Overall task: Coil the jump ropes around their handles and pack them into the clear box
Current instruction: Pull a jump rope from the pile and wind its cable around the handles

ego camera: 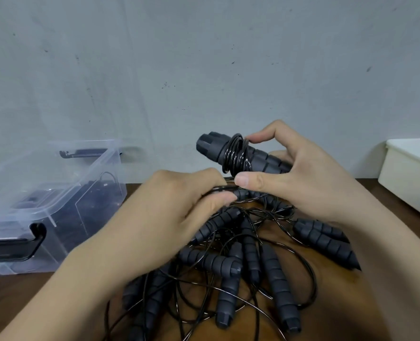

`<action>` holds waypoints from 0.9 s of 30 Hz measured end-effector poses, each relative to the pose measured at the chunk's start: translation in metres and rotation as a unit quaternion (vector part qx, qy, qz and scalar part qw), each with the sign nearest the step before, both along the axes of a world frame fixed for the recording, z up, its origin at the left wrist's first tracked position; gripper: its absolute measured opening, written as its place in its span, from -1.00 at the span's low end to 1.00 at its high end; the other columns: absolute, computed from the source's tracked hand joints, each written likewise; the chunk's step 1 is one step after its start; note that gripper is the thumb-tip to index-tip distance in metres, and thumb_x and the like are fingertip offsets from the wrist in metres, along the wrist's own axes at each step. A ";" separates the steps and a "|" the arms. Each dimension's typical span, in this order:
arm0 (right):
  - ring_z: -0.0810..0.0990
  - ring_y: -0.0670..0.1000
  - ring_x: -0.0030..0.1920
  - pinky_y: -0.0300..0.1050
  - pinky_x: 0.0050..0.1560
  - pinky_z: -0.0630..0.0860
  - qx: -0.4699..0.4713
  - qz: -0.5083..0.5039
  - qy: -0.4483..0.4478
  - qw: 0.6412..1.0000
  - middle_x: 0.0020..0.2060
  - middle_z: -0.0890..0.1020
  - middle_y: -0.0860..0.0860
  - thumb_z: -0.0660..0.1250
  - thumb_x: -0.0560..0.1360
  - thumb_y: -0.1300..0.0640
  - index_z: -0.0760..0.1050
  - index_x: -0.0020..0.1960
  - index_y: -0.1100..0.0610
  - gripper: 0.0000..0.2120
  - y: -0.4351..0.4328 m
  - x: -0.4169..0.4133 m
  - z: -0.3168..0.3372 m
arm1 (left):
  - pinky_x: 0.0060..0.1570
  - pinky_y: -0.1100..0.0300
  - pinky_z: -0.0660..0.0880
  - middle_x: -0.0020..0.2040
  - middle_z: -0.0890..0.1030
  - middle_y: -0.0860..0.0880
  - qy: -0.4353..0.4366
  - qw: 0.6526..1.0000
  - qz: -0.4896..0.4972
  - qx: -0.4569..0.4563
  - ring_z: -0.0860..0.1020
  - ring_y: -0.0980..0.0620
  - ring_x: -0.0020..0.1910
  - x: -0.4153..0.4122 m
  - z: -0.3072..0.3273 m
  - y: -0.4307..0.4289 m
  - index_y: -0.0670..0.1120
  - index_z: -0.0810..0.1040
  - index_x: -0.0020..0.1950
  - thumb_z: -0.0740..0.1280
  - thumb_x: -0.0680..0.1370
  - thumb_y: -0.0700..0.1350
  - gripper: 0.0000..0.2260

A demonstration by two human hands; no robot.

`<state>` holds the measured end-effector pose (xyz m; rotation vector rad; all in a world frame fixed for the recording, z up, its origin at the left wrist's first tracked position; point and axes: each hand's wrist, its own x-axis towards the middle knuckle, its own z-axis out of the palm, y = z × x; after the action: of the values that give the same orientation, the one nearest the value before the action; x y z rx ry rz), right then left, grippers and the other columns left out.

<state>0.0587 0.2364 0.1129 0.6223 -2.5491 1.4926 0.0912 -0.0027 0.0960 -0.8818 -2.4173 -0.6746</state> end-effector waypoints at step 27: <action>0.39 0.01 -0.43 -0.18 -0.48 0.22 -0.205 0.252 -0.097 0.941 -0.02 0.71 0.34 0.61 0.42 -0.18 0.50 0.19 0.07 -0.48 0.004 0.012 0.007 | -0.46 0.22 0.17 -0.45 0.26 0.06 -0.250 0.934 -0.084 0.240 0.21 0.07 -0.48 -0.036 -0.035 0.004 -0.02 0.58 -0.18 0.20 0.67 0.22 -0.60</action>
<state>0.0703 0.2401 0.1196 1.1658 -2.1793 2.2676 0.0554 0.0014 0.0610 -0.7753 -2.4176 -1.6430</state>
